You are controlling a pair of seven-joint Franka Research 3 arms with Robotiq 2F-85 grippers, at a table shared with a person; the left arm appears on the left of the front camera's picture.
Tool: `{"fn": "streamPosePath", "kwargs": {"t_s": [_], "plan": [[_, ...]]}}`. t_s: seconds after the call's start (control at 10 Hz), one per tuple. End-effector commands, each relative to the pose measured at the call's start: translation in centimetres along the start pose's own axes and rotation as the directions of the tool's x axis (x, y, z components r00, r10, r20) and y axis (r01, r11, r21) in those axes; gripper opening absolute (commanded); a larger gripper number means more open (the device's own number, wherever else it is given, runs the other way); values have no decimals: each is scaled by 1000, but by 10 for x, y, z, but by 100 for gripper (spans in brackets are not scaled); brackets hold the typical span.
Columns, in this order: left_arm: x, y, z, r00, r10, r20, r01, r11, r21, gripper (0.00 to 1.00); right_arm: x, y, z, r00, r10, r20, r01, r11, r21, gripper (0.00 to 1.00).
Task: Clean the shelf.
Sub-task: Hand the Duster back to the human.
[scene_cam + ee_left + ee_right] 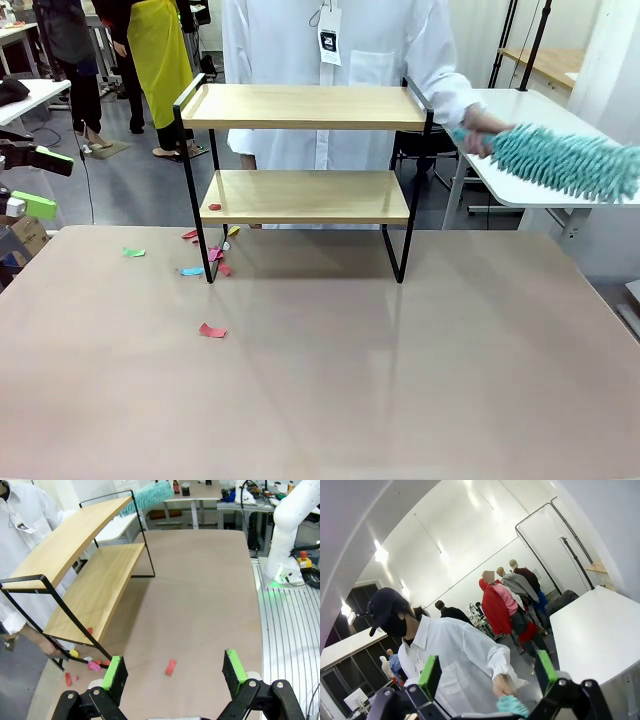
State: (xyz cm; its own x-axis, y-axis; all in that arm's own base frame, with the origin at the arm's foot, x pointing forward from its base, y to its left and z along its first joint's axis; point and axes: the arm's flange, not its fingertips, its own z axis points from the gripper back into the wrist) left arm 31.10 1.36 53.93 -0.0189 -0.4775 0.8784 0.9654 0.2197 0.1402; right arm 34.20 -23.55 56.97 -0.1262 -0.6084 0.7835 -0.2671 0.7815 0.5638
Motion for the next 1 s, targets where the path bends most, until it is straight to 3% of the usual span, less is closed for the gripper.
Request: {"fn": "streamPosePath", "kwargs": {"t_s": [0.0,0.9], "plan": [[0,2,-1,999,-17,28,17,1000,0,100,1,2,0,1000,0,2,0,1000,-5,100],[0,2,-1,999,-17,28,17,1000,0,100,1,2,0,1000,0,2,0,1000,-5,100]]}}
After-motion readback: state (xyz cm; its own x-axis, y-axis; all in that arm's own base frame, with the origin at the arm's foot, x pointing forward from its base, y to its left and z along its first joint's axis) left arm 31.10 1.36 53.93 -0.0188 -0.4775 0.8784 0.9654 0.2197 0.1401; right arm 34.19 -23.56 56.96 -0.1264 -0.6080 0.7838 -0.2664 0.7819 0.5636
